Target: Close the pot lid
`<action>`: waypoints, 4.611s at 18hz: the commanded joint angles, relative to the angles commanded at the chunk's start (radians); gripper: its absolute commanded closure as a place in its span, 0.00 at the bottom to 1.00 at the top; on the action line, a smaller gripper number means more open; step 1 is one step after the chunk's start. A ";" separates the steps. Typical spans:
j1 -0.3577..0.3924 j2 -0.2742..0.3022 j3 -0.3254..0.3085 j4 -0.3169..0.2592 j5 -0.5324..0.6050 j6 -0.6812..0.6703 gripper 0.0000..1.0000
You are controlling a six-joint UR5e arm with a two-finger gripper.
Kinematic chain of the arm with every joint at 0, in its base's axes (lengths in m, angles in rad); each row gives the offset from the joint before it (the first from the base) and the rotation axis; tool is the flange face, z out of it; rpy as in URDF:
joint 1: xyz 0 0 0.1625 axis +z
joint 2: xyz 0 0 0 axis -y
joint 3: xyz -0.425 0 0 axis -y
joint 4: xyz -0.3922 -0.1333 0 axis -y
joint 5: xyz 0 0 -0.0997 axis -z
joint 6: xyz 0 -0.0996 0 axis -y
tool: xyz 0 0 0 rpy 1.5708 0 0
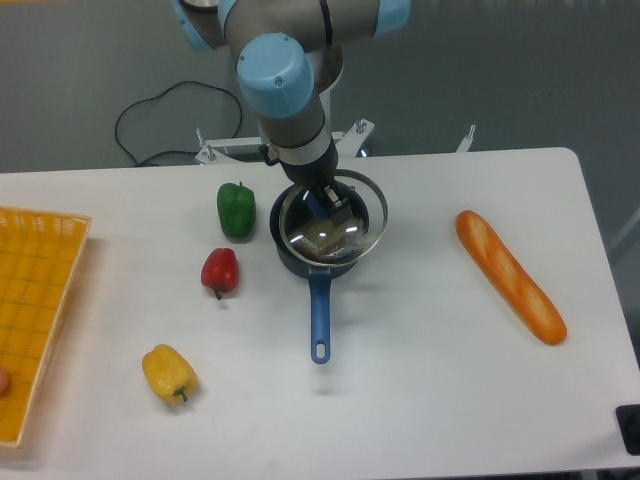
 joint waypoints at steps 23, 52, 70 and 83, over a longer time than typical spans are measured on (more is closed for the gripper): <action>-0.026 -0.023 -0.009 0.035 0.055 -0.021 0.63; -0.058 -0.031 -0.049 0.008 0.077 -0.031 0.63; -0.067 -0.052 -0.052 0.029 0.126 -0.043 0.63; -0.084 -0.086 -0.051 0.034 0.127 -0.078 0.62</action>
